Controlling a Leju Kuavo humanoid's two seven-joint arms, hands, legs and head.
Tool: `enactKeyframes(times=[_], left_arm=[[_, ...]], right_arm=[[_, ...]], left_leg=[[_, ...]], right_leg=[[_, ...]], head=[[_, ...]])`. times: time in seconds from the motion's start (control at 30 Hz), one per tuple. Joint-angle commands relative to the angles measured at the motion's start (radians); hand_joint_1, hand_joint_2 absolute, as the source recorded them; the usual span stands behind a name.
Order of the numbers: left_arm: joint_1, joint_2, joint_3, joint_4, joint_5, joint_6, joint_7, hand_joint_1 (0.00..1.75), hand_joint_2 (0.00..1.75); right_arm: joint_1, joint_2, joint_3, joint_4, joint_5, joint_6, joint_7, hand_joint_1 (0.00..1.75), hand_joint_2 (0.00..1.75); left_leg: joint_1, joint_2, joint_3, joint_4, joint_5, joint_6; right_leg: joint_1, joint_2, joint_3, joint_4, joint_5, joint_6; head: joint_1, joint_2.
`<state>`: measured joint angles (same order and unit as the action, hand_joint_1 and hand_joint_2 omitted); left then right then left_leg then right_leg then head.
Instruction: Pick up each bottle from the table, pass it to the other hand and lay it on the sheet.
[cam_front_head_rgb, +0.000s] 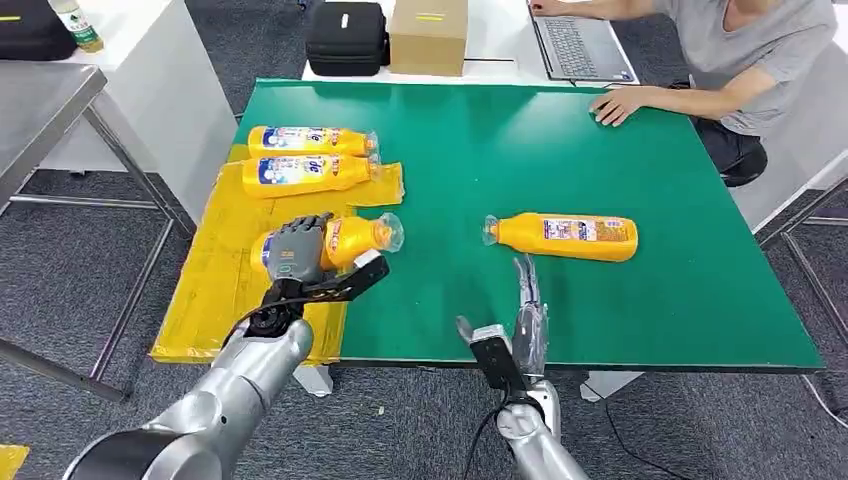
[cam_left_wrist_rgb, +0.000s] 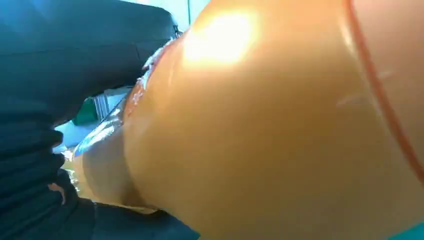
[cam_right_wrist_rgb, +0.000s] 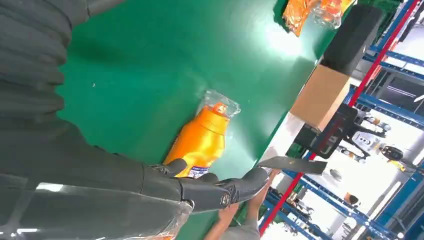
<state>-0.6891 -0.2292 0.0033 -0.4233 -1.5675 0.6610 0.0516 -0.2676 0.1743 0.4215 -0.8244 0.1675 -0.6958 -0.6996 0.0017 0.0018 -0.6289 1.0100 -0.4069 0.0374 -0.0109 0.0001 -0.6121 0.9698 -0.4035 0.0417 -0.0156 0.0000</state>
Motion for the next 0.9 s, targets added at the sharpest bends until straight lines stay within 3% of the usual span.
enactKeyframes(times=[0.03, 0.13, 0.47, 0.53, 0.57, 0.6, 0.63, 0.9], left_arm=[[-0.084, 0.087, -0.321, 0.201, 0.008, -0.171, 0.112, 1.75, 1.75], [-0.085, 0.101, -0.392, 0.205, -0.003, -0.205, 0.125, 1.75, 1.75], [-0.048, 0.094, -0.424, 0.200, 0.003, -0.247, 0.108, 1.75, 1.75], [-0.037, 0.095, -0.421, 0.199, 0.003, -0.236, 0.117, 1.43, 1.75], [-0.037, 0.095, -0.421, 0.199, 0.003, -0.236, 0.117, 0.93, 1.75], [-0.035, 0.097, -0.435, 0.194, -0.003, -0.217, 0.122, 0.17, 1.75], [-0.032, 0.095, -0.432, 0.191, -0.002, -0.199, 0.121, 0.02, 1.75], [-0.023, 0.094, -0.469, 0.176, -0.001, -0.033, 0.156, 0.00, 1.75]], right_arm=[[-0.024, -0.028, 0.008, 0.001, -0.025, -0.002, 0.001, 0.00, 1.75], [-0.019, -0.028, 0.010, 0.001, -0.022, -0.002, 0.001, 0.00, 1.75], [-0.017, -0.039, 0.029, -0.008, -0.035, -0.002, 0.001, 0.00, 1.75], [-0.019, -0.039, 0.033, -0.007, -0.033, -0.002, 0.001, 0.00, 1.75], [-0.019, -0.039, 0.033, -0.007, -0.033, -0.002, 0.001, 0.00, 1.75], [-0.020, -0.037, 0.031, -0.004, -0.030, -0.002, 0.001, 0.00, 1.75], [-0.021, -0.036, 0.027, -0.003, -0.024, -0.002, 0.001, 0.00, 1.75], [-0.018, -0.030, 0.015, 0.010, -0.003, -0.002, 0.001, 0.00, 1.75]], left_leg=[[0.000, 0.001, 0.004, -0.001, -0.001, -0.001], [0.000, 0.002, 0.005, -0.001, -0.002, -0.001], [0.000, 0.002, 0.006, -0.001, -0.002, -0.002], [0.000, 0.002, 0.008, -0.002, -0.002, -0.002], [0.000, 0.003, 0.006, -0.002, -0.002, -0.001], [0.000, 0.002, 0.004, -0.001, -0.001, -0.001], [0.000, 0.002, 0.007, -0.002, -0.002, -0.002], [0.000, 0.001, 0.006, -0.002, -0.002, -0.002]], right_leg=[[0.000, 0.001, 0.003, 0.000, -0.001, -0.001], [0.000, 0.003, 0.004, 0.000, -0.001, -0.001], [0.000, 0.002, 0.005, -0.001, -0.001, -0.001], [0.000, 0.002, 0.007, -0.001, -0.002, -0.002], [0.000, 0.003, 0.006, -0.001, -0.001, -0.001], [0.000, 0.002, 0.004, -0.001, -0.001, -0.001], [0.000, 0.002, 0.007, -0.001, -0.002, -0.002], [0.000, 0.002, 0.006, -0.001, -0.002, -0.001]], head=[[0.001, 0.000], [0.000, 0.000], [0.001, 0.000], [0.000, 0.000], [0.000, 0.000], [0.000, 0.000], [0.000, 0.000], [0.000, 0.000]])
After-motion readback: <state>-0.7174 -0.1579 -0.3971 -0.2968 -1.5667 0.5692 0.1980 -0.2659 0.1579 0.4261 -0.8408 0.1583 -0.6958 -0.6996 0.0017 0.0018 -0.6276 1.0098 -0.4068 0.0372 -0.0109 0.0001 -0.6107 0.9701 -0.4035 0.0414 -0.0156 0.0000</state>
